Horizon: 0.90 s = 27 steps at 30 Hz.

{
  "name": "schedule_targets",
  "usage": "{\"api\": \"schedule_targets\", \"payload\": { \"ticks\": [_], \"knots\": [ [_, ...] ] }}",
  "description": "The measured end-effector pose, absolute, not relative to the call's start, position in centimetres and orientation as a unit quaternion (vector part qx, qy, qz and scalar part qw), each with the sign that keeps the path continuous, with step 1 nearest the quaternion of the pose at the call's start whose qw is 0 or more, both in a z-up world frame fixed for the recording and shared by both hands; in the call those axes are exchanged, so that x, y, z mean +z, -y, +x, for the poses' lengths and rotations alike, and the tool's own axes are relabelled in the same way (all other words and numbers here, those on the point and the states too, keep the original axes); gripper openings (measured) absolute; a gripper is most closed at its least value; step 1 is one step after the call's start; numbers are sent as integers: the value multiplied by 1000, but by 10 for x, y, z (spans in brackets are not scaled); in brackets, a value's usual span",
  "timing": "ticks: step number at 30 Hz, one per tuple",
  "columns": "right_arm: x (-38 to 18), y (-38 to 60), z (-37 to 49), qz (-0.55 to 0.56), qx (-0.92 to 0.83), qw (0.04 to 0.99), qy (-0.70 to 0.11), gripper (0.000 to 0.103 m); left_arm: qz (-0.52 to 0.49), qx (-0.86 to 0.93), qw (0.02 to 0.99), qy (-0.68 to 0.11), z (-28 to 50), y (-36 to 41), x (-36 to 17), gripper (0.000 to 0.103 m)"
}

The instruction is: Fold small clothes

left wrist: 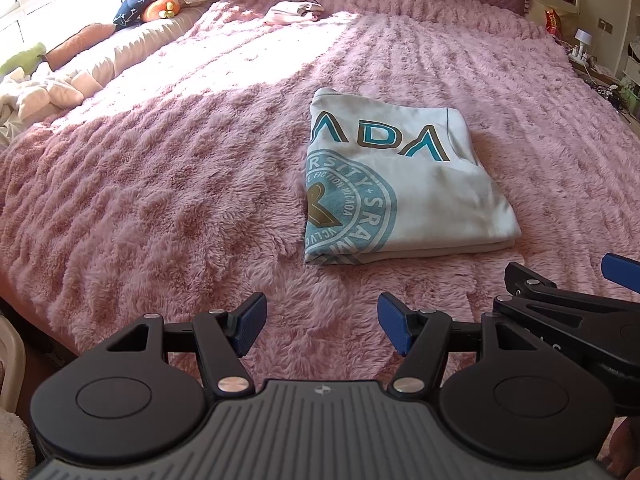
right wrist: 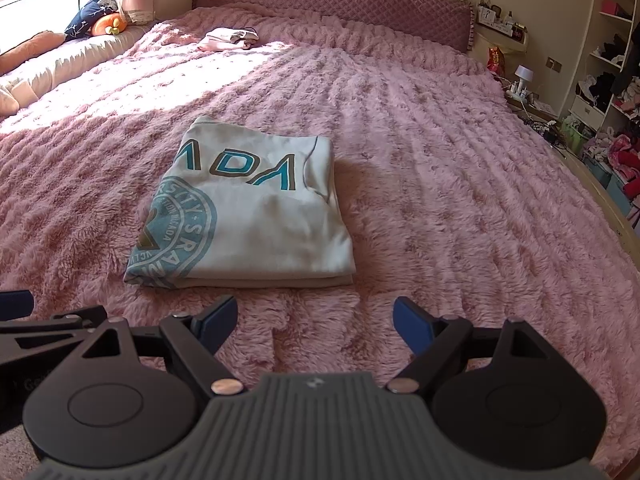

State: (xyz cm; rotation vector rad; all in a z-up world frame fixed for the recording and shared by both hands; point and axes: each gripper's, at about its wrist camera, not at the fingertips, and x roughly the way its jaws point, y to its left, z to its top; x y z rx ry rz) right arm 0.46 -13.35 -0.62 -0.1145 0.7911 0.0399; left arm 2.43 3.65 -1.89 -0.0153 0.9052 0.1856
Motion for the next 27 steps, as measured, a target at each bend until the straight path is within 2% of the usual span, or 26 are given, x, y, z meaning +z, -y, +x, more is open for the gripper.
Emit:
{"api": "schedule_targets", "payload": {
  "ticks": [27],
  "knots": [
    [-13, 136, 11, -56, 16, 916, -397, 80, -4, 90, 890, -447, 32, -34, -24, 74]
  ]
}}
